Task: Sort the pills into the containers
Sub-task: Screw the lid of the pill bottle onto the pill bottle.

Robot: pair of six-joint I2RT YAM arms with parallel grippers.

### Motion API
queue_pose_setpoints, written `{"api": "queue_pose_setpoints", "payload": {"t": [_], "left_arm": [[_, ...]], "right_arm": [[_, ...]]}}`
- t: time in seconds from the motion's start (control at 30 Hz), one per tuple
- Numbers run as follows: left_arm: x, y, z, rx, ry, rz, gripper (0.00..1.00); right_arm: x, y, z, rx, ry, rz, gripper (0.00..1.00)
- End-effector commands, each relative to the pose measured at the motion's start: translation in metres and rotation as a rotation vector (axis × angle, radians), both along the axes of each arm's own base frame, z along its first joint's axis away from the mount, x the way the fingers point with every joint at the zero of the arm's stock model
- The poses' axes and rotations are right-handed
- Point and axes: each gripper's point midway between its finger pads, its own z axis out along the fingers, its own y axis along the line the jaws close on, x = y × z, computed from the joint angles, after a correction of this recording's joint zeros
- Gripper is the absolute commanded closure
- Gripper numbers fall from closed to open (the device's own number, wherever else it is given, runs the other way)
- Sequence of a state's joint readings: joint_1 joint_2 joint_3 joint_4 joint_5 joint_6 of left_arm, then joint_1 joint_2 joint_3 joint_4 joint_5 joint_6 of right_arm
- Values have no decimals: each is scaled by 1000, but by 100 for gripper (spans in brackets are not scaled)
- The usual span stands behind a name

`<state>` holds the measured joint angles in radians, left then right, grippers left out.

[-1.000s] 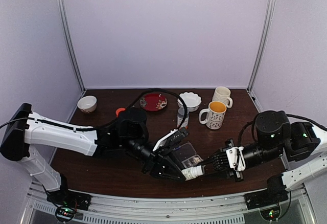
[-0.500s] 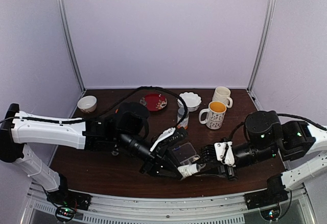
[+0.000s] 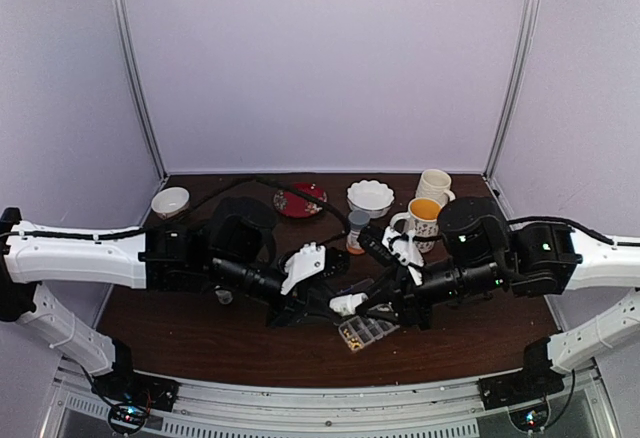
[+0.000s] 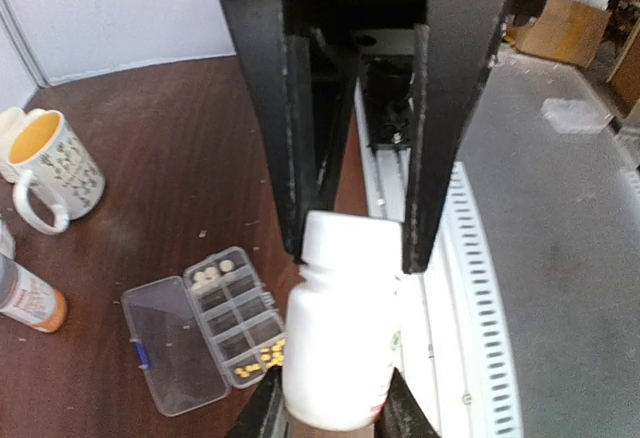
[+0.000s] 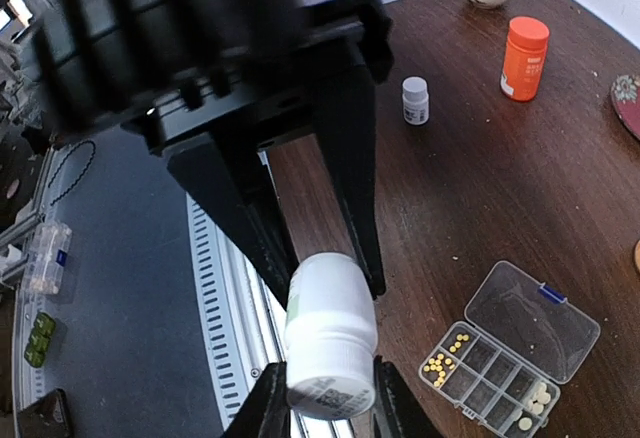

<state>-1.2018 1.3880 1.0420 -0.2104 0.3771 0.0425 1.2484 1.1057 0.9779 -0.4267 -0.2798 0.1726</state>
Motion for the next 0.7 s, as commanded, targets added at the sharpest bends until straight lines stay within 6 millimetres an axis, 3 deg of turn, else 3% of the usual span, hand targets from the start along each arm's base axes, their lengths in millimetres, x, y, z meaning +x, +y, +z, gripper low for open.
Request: {"api": "queue_pose_setpoints", "payload": {"t": [0.0,0.2,0.33,0.47,0.5,0.67], "left_arm": [[43,-14,84,-258,-426,163,100],[62,-3,91,-236,-672,264,100],[67,-6,87,-177,-821,284,100],[70,-11,82,-151,-856,279,100],[70,-12,80,-146,-850,279,100],[70,-13,73,-142,-780,289,100]], "right_arm": [[-5,26,37,190,256,-34,100],[21,21,52,386,563,-203,100],[37,14,55,434,663,-301,100],[48,7,60,459,691,-344,100],[50,5,61,464,689,-350,96],[50,-6,65,444,573,-289,40]]}}
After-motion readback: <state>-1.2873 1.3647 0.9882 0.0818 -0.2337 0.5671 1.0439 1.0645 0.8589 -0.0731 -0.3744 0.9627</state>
